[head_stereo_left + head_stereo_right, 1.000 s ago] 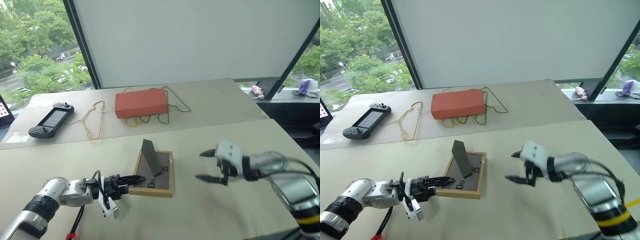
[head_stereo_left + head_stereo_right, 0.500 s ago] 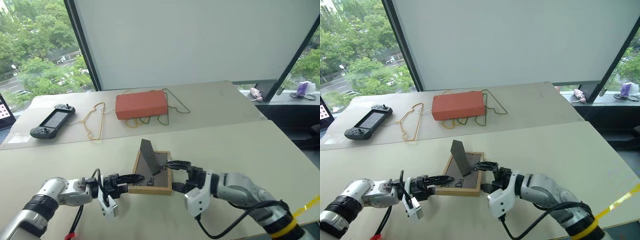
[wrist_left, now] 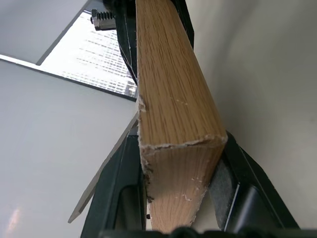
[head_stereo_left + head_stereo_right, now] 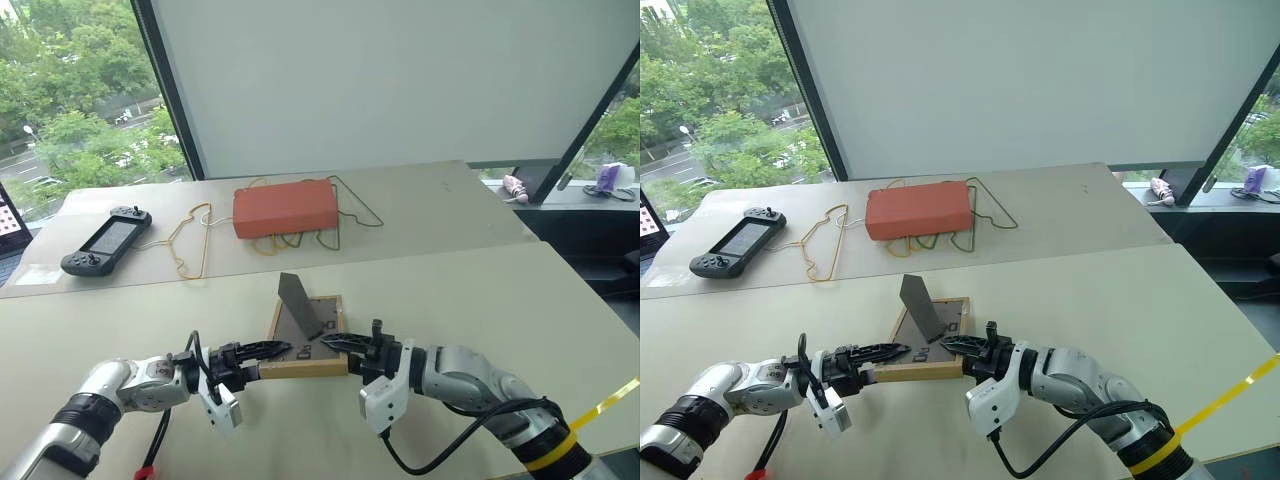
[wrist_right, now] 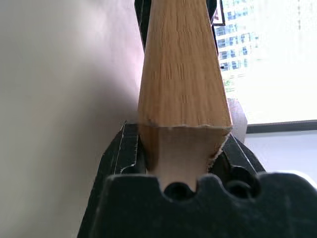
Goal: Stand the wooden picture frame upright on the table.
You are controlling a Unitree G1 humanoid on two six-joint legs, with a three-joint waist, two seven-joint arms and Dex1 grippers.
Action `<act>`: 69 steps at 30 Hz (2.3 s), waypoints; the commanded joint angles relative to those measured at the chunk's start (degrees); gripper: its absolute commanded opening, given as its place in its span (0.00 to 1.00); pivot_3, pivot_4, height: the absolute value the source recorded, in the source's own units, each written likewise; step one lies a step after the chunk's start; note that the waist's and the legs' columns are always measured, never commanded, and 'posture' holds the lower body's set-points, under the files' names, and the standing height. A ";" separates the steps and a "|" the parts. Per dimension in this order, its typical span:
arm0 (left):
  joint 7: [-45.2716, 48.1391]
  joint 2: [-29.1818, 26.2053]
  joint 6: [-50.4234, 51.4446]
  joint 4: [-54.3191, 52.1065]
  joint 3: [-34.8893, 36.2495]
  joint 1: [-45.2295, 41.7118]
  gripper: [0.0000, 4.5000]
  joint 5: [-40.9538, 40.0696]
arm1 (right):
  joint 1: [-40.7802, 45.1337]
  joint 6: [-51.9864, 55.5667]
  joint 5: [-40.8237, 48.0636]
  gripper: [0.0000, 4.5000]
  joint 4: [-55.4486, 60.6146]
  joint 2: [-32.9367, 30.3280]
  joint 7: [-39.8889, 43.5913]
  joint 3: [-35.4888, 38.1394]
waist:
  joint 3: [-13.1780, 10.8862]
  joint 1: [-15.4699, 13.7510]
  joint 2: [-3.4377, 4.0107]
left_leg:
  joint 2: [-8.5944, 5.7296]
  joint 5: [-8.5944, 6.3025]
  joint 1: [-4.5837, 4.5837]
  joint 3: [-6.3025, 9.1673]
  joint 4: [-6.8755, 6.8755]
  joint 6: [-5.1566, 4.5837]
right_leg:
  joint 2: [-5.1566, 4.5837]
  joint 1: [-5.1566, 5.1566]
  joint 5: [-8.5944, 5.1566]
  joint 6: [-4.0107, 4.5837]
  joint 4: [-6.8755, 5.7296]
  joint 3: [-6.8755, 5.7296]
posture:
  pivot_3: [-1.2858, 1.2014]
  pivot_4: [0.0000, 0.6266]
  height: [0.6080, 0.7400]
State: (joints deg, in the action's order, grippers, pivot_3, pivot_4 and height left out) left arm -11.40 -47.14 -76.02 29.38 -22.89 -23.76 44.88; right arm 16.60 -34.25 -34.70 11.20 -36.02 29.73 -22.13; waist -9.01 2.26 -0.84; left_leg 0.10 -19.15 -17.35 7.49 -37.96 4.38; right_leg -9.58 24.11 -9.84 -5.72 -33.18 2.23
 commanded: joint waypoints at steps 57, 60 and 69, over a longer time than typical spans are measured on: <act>23.40 16.80 83.11 -56.96 26.25 38.15 0.97 -68.25 | -3.24 103.00 75.63 0.98 19.09 2.73 1.42 44.85 | -0.13 -0.81 0.14 | 0.02 -0.62 -0.72 0.07 -0.18 -1.13 | 0.02 0.30 0.05 -0.01 0.12 -0.21 | 0.52 0.24 1.00; 17.64 22.25 89.39 -56.81 27.50 35.26 0.97 -67.60 | -10.59 91.74 60.05 0.98 25.94 13.14 -17.80 38.82 | -0.12 -0.42 0.16 | 0.00 -0.68 -0.77 0.04 -0.35 -1.22 | 0.02 0.20 0.06 -0.01 0.04 -0.13 | 0.52 0.24 1.00; 13.81 29.97 95.79 -53.14 28.63 29.96 0.97 -65.43 | -23.73 59.53 32.64 0.98 22.76 24.37 -36.26 20.34 | -0.03 -0.55 0.19 | -0.03 -0.37 -0.67 0.05 -0.74 -0.65 | 0.03 0.14 0.17 0.03 0.01 0.00 | 0.52 0.24 1.00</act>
State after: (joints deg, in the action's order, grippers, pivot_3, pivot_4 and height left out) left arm 2.37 -17.07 20.21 -23.64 4.53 6.71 -21.61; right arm -7.27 30.79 1.26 35.09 -11.67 -5.16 -1.23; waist -9.03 1.71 -0.65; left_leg 0.07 -19.53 -17.98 7.54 -38.70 3.73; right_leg -9.55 24.25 -9.67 -5.68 -33.17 2.23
